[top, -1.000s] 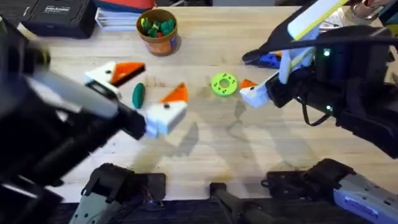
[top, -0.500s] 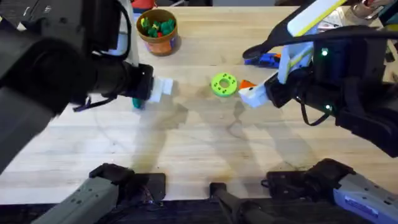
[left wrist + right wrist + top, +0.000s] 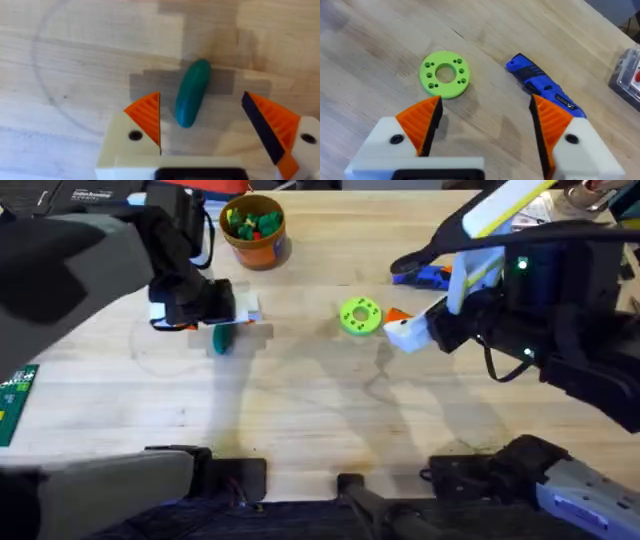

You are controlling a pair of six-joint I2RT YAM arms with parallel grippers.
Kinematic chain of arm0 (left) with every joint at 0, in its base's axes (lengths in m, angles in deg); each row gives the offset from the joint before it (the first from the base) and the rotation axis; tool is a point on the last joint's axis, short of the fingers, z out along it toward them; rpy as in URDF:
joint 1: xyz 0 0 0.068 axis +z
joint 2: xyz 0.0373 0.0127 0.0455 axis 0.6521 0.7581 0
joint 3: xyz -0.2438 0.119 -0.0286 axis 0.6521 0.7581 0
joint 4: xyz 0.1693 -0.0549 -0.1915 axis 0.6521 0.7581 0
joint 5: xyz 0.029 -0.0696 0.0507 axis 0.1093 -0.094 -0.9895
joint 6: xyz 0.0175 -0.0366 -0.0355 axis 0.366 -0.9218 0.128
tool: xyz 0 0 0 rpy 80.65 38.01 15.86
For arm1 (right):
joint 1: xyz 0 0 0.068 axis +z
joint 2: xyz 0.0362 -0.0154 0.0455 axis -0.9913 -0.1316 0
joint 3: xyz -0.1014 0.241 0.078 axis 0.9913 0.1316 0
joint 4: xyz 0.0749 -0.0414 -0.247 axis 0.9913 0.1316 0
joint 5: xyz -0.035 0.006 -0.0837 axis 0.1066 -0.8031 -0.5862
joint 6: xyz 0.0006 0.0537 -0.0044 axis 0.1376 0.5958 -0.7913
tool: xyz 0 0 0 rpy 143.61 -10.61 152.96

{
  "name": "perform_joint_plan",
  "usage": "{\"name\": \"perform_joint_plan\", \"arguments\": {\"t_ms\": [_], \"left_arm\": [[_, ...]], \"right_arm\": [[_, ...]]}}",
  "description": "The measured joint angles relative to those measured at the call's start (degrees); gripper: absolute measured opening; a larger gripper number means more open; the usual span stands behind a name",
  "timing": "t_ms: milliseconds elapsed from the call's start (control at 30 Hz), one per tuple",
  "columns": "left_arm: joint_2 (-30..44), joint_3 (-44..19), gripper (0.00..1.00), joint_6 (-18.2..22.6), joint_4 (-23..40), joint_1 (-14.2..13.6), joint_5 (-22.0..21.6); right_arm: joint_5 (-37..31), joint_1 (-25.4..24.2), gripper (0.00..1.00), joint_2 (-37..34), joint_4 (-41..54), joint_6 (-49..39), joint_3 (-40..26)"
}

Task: Pick up the gripper from the table and insert it into the empty holder that is missing its gripper. Then pick up a screw, insert it into the mounting hole, and use the screwdriver to tighten it. Finally, clean up the table by picking up the vegetable and placing it into the bucket.

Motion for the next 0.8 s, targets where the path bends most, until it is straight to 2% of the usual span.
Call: {"name": "perform_joint_plan", "arguments": {"t_ms": [133, 233, 300, 333, 400, 500, 667, 800], "left_arm": [[3.8, 0.0, 0.968, -0.2, -1.7, 0.0, 0.0], [5.8, 0.0, 0.843, -0.2, -1.7, 0.0, -0.1], [6.6, 0.0, 0.707, -0.3, -1.6, 0.0, -0.2], [6.8, 0.0, 0.589, -0.6, -1.6, 0.0, -0.2], [7.0, 0.0, 0.290, -0.5, -1.7, 0.0, -0.4], [7.0, -0.6, 0.037, -0.5, -1.2, 0.0, -0.6], [7.0, -2.7, 0.027, -0.6, 4.9, 0.0, -0.5], [7.1, -8.9, 0.027, -0.6, 12.8, 0.0, -0.4]], "right_arm": [[0.0, 0.0, 0.994, 0.0, 0.0, 0.0, 0.0], [0.0, 0.0, 0.994, 0.0, 0.0, 0.0, 0.0], [0.0, 0.0, 0.994, 0.0, 0.0, 0.0, 0.0], [0.0, 0.0, 0.994, 0.0, 0.0, 0.0, 0.0], [0.0, 0.0, 0.994, 0.0, 0.0, 0.0, 0.0], [0.0, 0.0, 0.994, 0.0, 0.0, 0.0, 0.0], [0.0, 0.0, 0.994, 0.0, 0.0, 0.0, 0.0], [0.0, 0.0, 0.994, 0.0, 0.0, 0.0, 0.0]]}}
